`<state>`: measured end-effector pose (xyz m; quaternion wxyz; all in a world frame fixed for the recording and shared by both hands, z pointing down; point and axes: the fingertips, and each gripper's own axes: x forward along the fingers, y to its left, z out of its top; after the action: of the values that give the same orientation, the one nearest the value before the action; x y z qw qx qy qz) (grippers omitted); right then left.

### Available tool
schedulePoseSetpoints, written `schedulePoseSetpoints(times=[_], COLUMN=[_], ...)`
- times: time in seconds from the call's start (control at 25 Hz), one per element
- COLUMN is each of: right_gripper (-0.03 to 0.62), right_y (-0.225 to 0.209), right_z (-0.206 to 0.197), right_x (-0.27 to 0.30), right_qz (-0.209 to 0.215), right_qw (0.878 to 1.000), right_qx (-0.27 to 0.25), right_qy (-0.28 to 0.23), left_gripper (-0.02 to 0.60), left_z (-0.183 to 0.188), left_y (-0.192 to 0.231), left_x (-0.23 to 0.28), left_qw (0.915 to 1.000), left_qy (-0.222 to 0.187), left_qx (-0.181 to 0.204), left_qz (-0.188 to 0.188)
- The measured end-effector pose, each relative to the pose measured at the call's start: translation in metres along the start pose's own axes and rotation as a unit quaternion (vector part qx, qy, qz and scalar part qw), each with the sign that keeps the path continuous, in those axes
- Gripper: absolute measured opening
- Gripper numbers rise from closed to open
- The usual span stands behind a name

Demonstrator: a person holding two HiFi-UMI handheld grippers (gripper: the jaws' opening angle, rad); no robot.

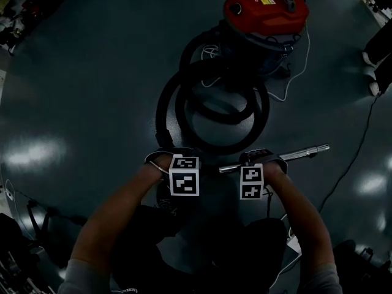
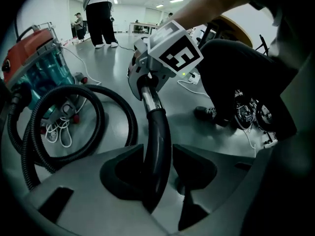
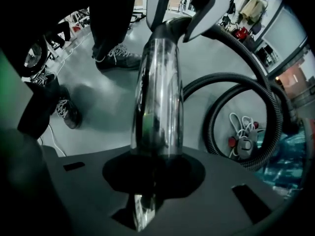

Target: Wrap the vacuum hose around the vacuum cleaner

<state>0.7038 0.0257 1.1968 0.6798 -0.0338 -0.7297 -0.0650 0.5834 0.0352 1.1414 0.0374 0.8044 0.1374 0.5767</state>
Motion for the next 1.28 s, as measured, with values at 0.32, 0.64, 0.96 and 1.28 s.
schedulePoseSetpoints(times=[0.32,0.64,0.96,1.28], right_gripper=[0.094,0.094,0.094,0.095], right_y=[0.006,0.006,0.020,0.015], right_z=[-0.011,-0.017,-0.019,-0.016], right_x=[0.056,0.094,0.122,0.142], right_qz=[0.059,0.086,0.128,0.121], right_qw=[0.998,0.996,0.990,0.989], right_qx=[0.011,0.029,0.053,0.075], right_qy=[-0.019,-0.016,-0.018,-0.041], left_gripper=[0.193,0.189,0.184,0.183], left_z=[-0.014,-0.032,-0.038,-0.046], left_y=[0.021,0.039,0.042,0.049], left_x=[0.065,0.115,0.138,0.151], left_qw=[0.9996,0.9958,0.9942,0.9941], left_qy=[0.027,0.053,0.058,0.071], left_qx=[0.005,0.048,0.076,0.074], left_qz=[0.004,0.057,0.048,0.035])
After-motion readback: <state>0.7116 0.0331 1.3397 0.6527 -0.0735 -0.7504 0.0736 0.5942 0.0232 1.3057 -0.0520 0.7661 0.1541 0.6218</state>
